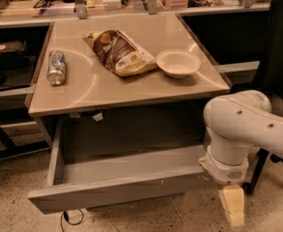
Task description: Open top drawer
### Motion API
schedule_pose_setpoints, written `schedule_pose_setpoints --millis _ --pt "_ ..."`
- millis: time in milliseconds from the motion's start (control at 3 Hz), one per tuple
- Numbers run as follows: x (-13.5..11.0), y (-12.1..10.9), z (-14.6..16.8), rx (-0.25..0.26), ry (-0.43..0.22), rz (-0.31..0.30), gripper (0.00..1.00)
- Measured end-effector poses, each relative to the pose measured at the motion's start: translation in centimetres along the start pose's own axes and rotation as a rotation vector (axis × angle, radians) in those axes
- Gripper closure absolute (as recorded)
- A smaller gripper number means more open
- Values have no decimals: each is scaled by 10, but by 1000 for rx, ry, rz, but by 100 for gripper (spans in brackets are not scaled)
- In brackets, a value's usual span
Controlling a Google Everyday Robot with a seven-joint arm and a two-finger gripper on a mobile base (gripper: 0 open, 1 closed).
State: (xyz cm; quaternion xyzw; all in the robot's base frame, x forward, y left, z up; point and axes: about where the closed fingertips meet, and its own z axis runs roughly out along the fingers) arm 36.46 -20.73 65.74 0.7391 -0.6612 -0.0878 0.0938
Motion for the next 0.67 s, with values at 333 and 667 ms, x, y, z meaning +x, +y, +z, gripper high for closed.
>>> schedule_pose_setpoints --millis 333,667 --pt "18 44 -8 -8 -11 50 0" --pt "18 44 -8 -8 -11 50 0"
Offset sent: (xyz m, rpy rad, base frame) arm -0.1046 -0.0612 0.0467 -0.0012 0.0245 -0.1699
